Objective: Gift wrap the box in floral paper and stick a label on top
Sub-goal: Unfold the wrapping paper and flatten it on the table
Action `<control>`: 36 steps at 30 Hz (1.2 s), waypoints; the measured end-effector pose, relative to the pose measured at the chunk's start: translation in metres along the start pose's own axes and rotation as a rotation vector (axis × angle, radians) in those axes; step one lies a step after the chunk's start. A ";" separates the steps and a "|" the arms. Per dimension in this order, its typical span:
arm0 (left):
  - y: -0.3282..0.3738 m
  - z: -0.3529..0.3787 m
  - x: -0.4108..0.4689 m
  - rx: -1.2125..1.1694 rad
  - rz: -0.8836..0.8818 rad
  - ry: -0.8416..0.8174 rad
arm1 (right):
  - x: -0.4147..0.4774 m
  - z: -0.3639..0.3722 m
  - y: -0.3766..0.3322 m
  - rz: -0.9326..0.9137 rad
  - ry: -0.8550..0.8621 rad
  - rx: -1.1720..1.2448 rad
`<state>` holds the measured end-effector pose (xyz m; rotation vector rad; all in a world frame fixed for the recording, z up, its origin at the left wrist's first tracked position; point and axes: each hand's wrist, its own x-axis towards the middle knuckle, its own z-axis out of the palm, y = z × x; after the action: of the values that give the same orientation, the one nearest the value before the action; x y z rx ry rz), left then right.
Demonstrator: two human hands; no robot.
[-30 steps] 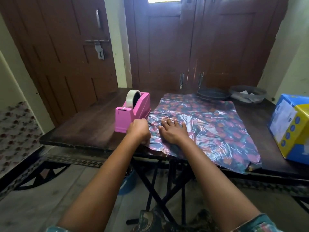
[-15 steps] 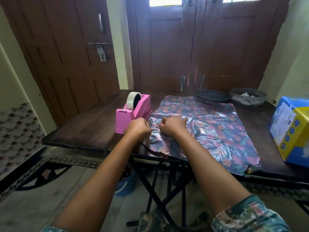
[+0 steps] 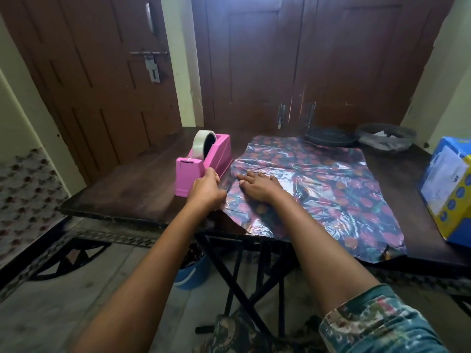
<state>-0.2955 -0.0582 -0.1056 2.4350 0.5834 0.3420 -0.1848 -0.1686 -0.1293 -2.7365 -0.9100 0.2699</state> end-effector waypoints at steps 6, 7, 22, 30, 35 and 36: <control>-0.004 0.000 -0.001 0.039 0.012 0.021 | -0.001 0.002 0.002 -0.008 -0.001 -0.014; -0.005 -0.003 -0.002 0.026 0.011 0.031 | -0.001 0.002 0.002 -0.008 -0.003 -0.017; -0.007 -0.026 -0.019 -0.354 -0.138 -0.310 | -0.008 0.006 -0.002 0.001 0.034 -0.052; 0.004 -0.034 -0.029 0.372 0.167 -0.013 | -0.010 -0.004 -0.002 -0.030 0.031 0.182; 0.029 -0.016 -0.017 0.297 0.419 -0.014 | -0.029 -0.026 0.008 -0.082 0.104 0.341; 0.032 -0.010 -0.013 0.322 0.441 -0.052 | -0.034 -0.027 0.016 -0.055 0.117 0.269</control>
<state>-0.2998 -0.0826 -0.0797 2.8688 0.0718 0.3831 -0.1959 -0.2061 -0.1043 -2.4499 -0.8495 0.2028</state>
